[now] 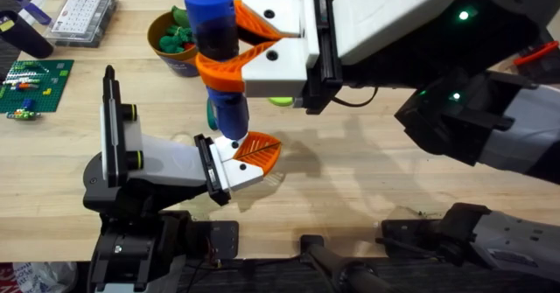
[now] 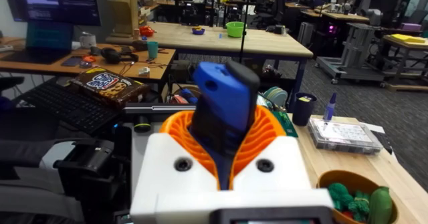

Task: Pick up the gripper from the table and insert it into the empty holder that is missing its gripper. Then pick up a screw, insert it into the mounting hole, and use the screwdriver to tighten it. Finally, clean up the table by picking up the vegetable and placing it into the bucket.

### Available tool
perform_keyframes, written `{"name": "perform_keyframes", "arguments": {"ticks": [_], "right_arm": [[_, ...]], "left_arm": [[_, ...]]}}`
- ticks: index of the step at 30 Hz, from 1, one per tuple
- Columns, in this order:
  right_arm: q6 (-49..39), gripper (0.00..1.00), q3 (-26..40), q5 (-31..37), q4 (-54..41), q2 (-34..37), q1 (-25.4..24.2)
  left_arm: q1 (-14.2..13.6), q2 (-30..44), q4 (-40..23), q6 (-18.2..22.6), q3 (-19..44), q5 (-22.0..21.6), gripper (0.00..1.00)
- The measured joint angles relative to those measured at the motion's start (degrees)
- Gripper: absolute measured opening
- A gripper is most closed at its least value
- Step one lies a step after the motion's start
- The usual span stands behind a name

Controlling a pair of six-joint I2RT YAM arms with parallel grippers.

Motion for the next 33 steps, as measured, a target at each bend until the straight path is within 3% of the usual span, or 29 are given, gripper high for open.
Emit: {"name": "perform_keyframes", "arguments": {"ticks": [33], "right_arm": [[0.9,0.05,-0.3,-2.4,4.9,0.5,0.0]], "left_arm": [[0.0,0.0,-0.3,-0.4,0.0,0.0,0.013]]}}
